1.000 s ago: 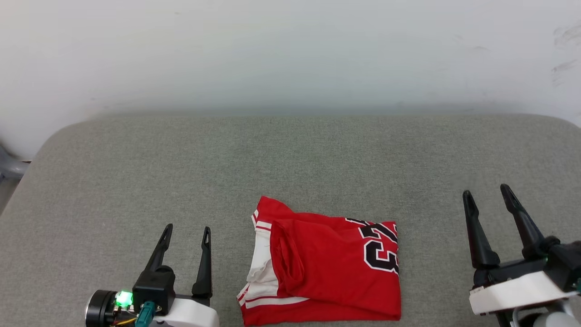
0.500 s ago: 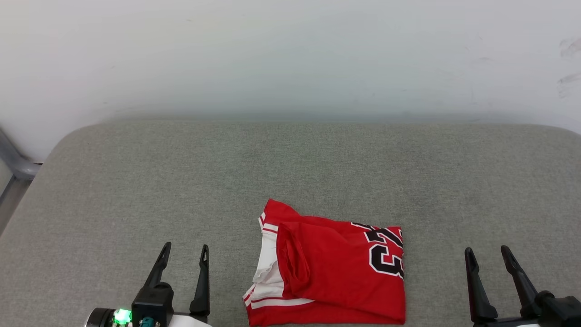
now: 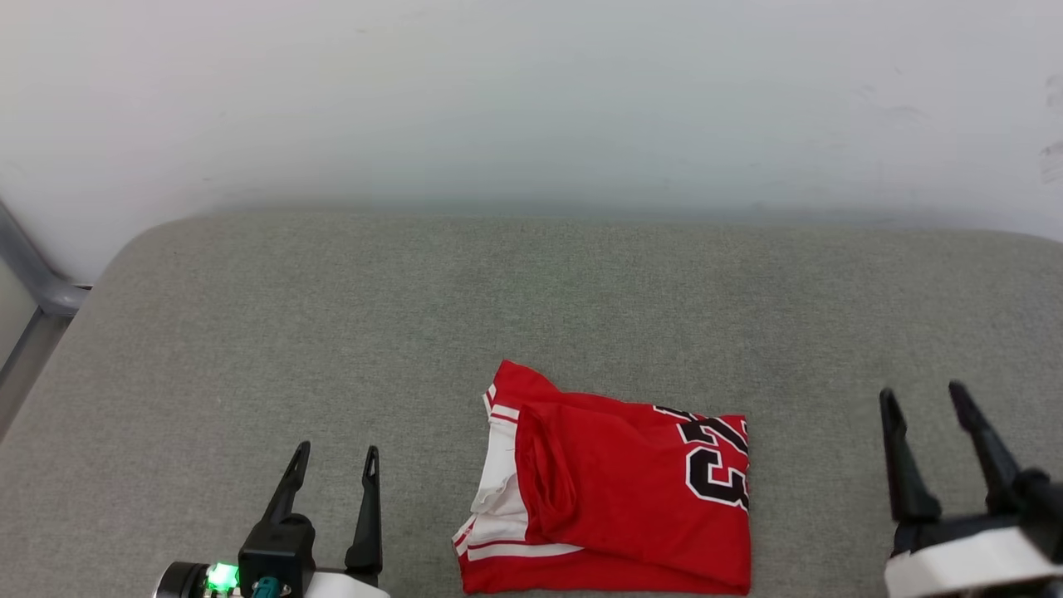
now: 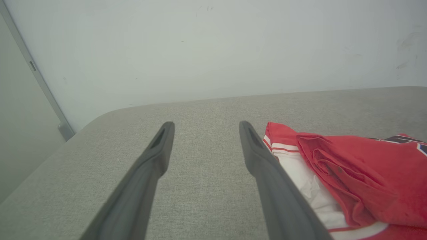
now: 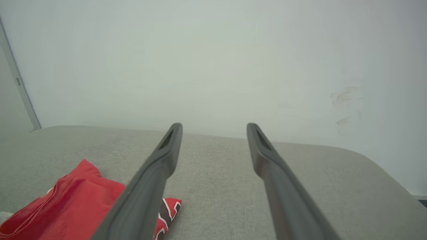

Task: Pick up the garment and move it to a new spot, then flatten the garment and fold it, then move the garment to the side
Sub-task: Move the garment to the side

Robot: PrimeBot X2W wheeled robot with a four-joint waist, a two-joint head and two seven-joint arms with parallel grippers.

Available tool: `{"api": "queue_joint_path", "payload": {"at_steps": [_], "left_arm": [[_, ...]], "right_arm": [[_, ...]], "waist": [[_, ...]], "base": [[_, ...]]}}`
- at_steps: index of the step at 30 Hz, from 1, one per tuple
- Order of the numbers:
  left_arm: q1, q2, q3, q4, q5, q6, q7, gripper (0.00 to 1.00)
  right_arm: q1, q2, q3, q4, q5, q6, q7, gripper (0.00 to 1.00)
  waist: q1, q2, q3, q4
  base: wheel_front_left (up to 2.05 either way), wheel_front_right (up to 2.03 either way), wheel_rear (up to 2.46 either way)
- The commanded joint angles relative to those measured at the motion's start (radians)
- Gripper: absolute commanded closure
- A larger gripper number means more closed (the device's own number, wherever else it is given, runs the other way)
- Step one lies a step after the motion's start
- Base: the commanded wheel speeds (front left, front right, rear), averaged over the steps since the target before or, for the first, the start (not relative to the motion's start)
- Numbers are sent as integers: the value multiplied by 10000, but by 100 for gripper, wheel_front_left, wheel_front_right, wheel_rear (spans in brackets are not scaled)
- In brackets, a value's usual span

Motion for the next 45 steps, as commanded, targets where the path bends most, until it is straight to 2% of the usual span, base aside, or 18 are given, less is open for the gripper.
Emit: {"api": "queue_joint_path", "payload": {"at_steps": [1,5,11,12,18,23,27,33,38,42,43,44,45], "left_arm": [[-136,8,-17,17,45,-22,-22,0],[-287,9,-46,15,82,-65,-22,0],[-508,-25,-42,-43,49,-28,-22,0],[-508,-25,-42,-43,49,-28,-22,0],[-759,-112,-77,-110,-6,2,-22,0],[-1090,-206,-219,-89,-41,-65,-22,0],[-1419,-272,-319,-42,-66,-96,-22,0],[-1767,-333,-432,-39,-121,-77,-22,0],[-1960,-381,-543,61,-159,-71,-22,0],[-1998,-408,-598,114,-163,-17,-22,0],[-1992,-413,-593,120,-169,-14,-22,0],[-1969,-412,-583,131,-173,-1,-22,0],[-1930,-417,-570,137,-172,10,-22,0]], "right_arm": [[-525,-369,114,120,225,-8,-26,0],[-1629,-1389,1159,405,1141,-8,1359,0],[-2756,-2819,3092,231,3365,-7,5235,0],[-2756,-2819,3092,231,3365,-7,5235,0],[-3139,-3717,3940,99,5471,-8,8893,0],[-3232,-3654,3524,566,6506,-7,10624,0],[-3368,-3358,3222,929,6738,-7,11190,0],[-3745,-2714,3194,1716,6418,-7,11253,0],[-3694,-2160,3483,2668,6280,-8,11003,0],[-3579,-1986,3815,2842,6316,-7,10575,0],[-3589,-2040,3890,2827,6298,-7,10431,53],[-3644,-2092,3891,2808,6315,-7,10223,94],[-3729,-2159,3912,2787,6321,-7,10054,100]], "waist": [[1,0,24,25],[1,0,124,104],[1,0,500,264],[1,0,500,264],[1,0,1016,470],[1,0,1482,757],[1,0,1867,1033],[1,0,2375,1306],[1,0,2513,1441],[1,0,2486,1490],[1,0,2466,1483],[1,0,2428,1463],[1,0,2381,1436]], "base": [[0,0,0],[0,0,0],[0,0,0],[0,0,0],[0,0,0],[0,0,0],[0,0,0],[0,0,0],[0,0,0],[0,0,0],[0,0,0],[0,0,0],[0,0,0]]}}
